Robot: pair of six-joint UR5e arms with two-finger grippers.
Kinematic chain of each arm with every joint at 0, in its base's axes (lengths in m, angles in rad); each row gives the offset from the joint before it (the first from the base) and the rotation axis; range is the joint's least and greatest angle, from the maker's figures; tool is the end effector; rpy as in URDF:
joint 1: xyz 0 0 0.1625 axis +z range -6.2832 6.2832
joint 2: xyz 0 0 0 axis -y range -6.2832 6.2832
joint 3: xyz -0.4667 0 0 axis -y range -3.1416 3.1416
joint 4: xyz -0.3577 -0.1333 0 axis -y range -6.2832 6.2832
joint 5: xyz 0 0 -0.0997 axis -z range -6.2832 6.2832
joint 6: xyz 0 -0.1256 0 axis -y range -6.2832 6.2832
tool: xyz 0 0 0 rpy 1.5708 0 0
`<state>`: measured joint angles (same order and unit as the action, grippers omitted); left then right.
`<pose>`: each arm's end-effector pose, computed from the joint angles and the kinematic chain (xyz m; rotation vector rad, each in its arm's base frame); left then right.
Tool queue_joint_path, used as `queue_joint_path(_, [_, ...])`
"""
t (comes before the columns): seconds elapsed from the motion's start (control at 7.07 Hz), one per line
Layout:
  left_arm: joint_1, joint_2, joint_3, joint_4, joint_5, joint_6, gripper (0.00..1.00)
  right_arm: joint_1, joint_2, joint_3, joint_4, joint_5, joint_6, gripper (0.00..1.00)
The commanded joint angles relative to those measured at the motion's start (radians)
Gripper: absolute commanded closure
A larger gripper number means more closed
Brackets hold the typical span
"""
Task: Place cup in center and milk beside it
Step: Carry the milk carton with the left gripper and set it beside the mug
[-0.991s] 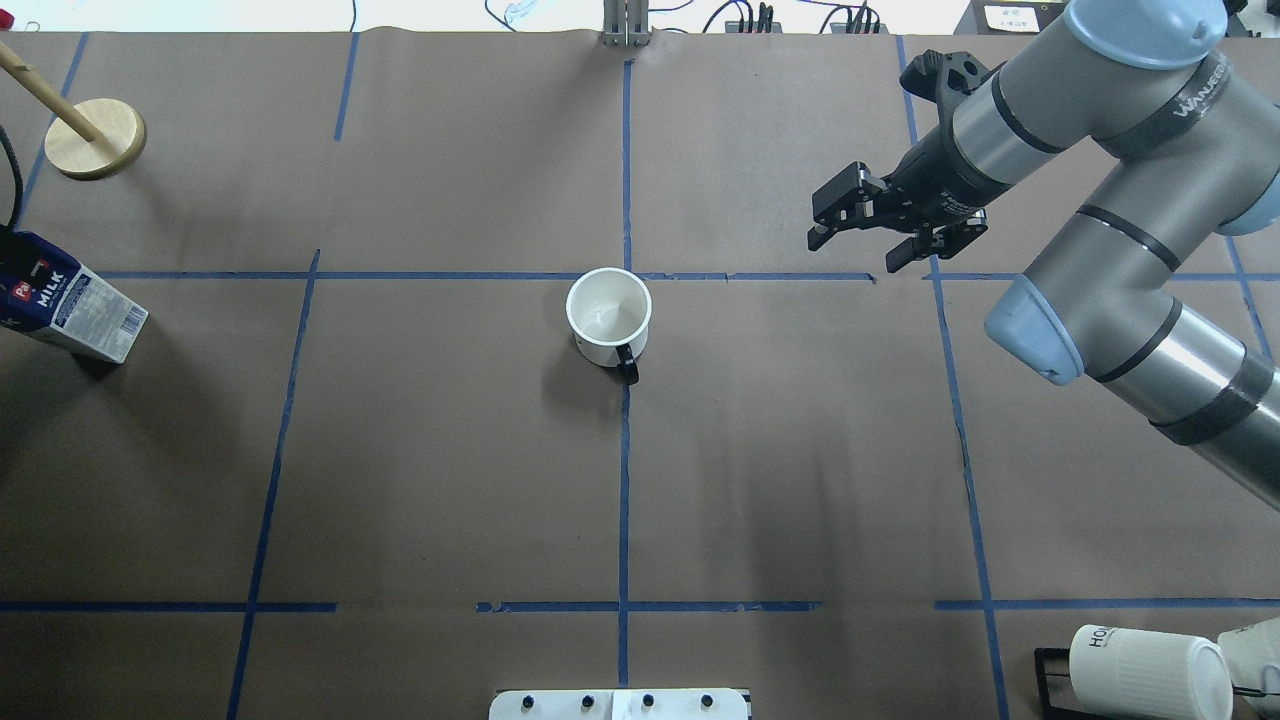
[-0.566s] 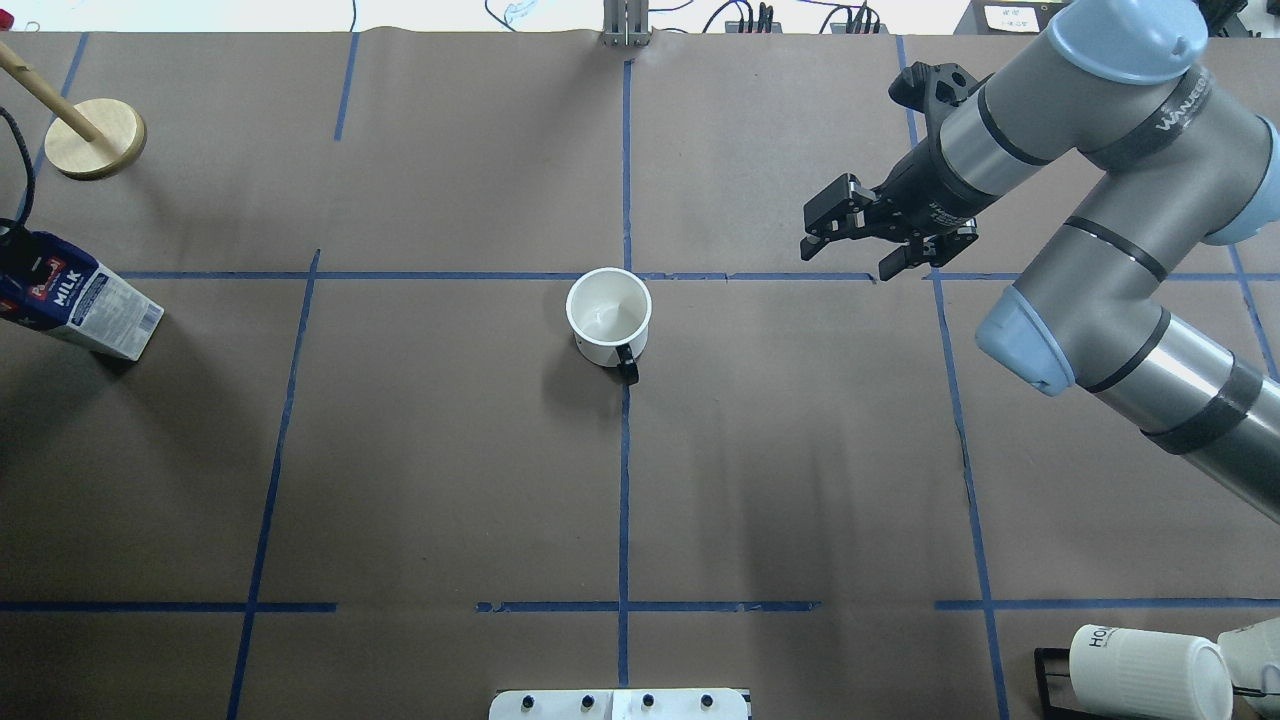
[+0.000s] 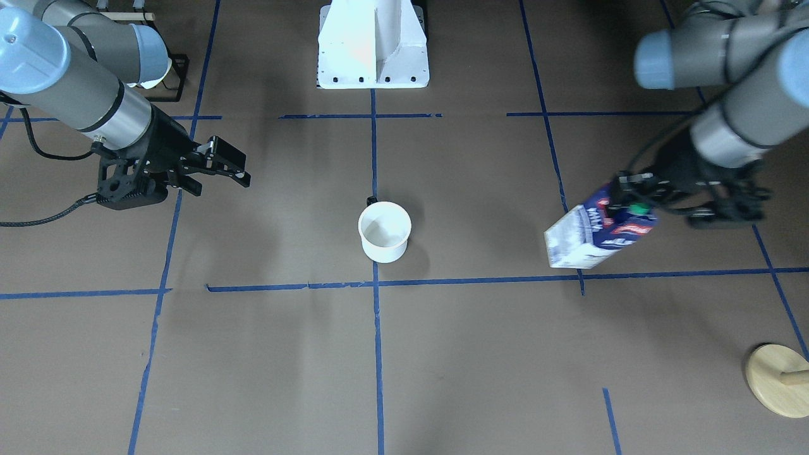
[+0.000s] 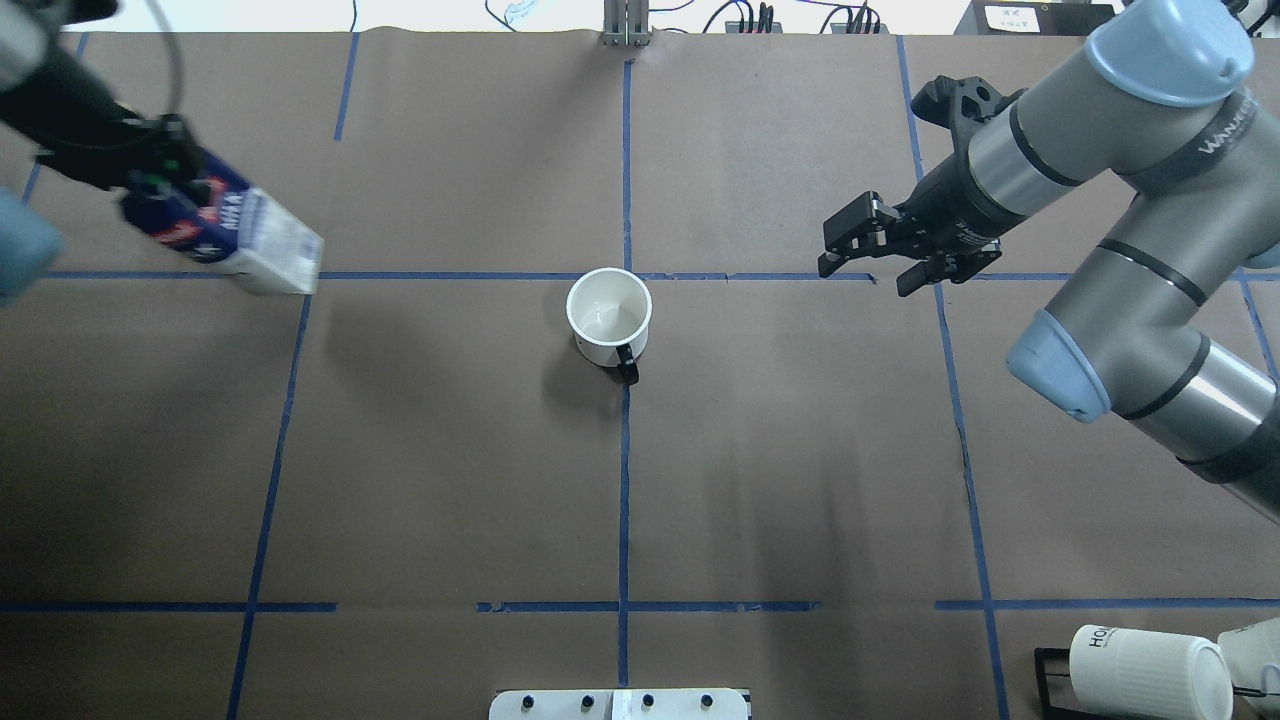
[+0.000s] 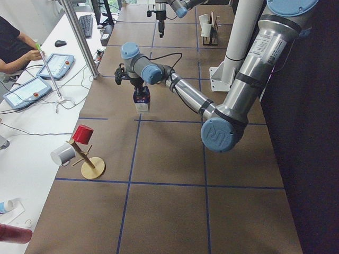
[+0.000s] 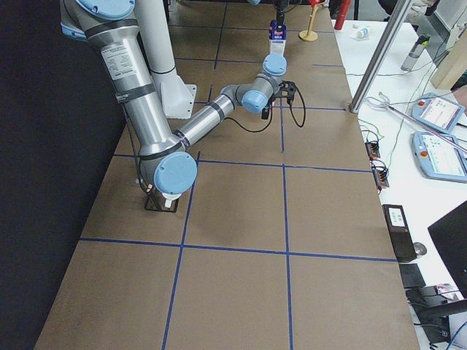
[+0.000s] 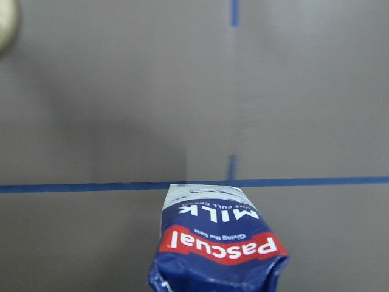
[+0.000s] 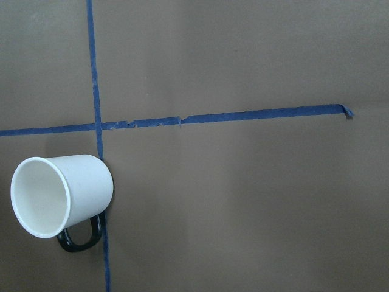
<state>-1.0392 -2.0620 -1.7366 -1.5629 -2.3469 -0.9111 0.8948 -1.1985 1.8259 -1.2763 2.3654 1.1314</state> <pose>0.2838 -0.5720 0.3667 -0.0316 0.9660 -0.0978 -0.3349 -0.4873 0.3610 -0.0390 -1.1331 0.0396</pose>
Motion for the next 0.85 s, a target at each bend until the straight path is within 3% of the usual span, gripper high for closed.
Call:
queue_joint_path(0.0, [0.135, -0.209, 0.128, 0.014, 0.124, -0.184, 1.0, 0.001, -0.013, 0.012, 0.0, -0.006, 0.002, 0.0])
queue_joint_path(0.28, [0.165, -0.272, 0.157, 0.014, 0.127, -0.263, 1.0, -0.002, -0.02, 0.013, 0.0, -0.011, 0.004, 0.0])
queue_joint_path(0.71, [0.245, -0.302, 0.158, 0.033, 0.208, -0.327, 1.0, -0.004, -0.018, 0.013, 0.0, -0.011, 0.004, 0.0])
